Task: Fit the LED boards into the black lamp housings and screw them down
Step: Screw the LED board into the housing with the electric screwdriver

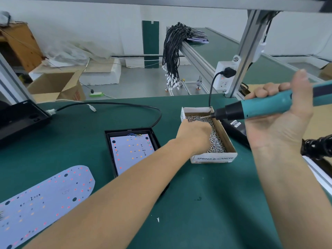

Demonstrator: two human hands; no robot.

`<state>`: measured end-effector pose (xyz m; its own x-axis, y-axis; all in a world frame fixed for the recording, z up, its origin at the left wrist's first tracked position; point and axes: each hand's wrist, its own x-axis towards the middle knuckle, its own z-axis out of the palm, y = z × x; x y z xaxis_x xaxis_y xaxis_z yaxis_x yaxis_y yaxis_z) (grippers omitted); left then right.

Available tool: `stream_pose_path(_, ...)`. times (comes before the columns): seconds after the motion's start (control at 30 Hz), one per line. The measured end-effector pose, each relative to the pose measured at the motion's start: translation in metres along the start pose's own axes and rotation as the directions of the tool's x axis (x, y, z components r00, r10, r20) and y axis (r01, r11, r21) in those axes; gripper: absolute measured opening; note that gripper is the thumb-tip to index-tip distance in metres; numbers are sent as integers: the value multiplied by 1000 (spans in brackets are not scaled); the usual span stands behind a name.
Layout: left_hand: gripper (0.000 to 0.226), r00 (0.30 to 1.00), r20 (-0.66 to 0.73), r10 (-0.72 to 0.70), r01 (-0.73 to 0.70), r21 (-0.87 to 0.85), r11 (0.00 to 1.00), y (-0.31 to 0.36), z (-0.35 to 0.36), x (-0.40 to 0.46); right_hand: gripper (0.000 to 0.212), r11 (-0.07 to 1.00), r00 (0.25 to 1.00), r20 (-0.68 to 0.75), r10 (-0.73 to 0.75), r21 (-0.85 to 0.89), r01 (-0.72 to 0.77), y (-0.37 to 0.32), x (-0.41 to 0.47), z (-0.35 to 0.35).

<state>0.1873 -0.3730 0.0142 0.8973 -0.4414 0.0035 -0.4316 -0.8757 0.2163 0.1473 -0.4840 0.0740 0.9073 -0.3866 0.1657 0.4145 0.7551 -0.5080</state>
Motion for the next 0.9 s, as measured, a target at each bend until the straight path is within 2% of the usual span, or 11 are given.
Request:
stream_pose_path(0.07,18,998,-33,-53,46,-198,979,-8,-1,-3,28,1000,1000,18,5,0,-5,0,-1,1)
stream_pose_path(0.13,19,994,-19,-106,89,-416,905,-14,-1,-10,28,1000,1000,23,10,-4,-10,3,-1,2)
stream_pose_path(0.23,21,982,-22,-185,118,-695,709,-24,-5,-21,29,999,998,45,40,12,-41,6,-2,4)
stream_pose_path(0.33,21,955,-97,-281,50,-879,473,-37,-12,-39,30,998,996,59,61,21,-62,6,-2,5)
stream_pose_path(0.43,22,934,-122,-337,-22,-958,286,-50,-20,-65,32,996,990,122,73,50,-79,10,-5,7)
stream_pose_path(0.53,28,928,-78,-364,-46,-994,95,-60,-26,-95,38,993,965,240,103,36,-114,18,-13,10)
stream_pose_path(0.67,15,924,-29,-381,-81,-989,-121,-68,-31,-124,53,988,934,324,152,-40,-147,38,-28,22)
stream_pose_path(0.8,17,906,-55,-419,-147,-971,-190,-75,-32,-138,49,986,929,332,166,-61,-154,50,-40,32)
stream_pose_path(0.9,19,893,-51,-447,-151,-970,-191,-79,-30,-144,32,987,935,314,163,-63,-151,54,-44,35)
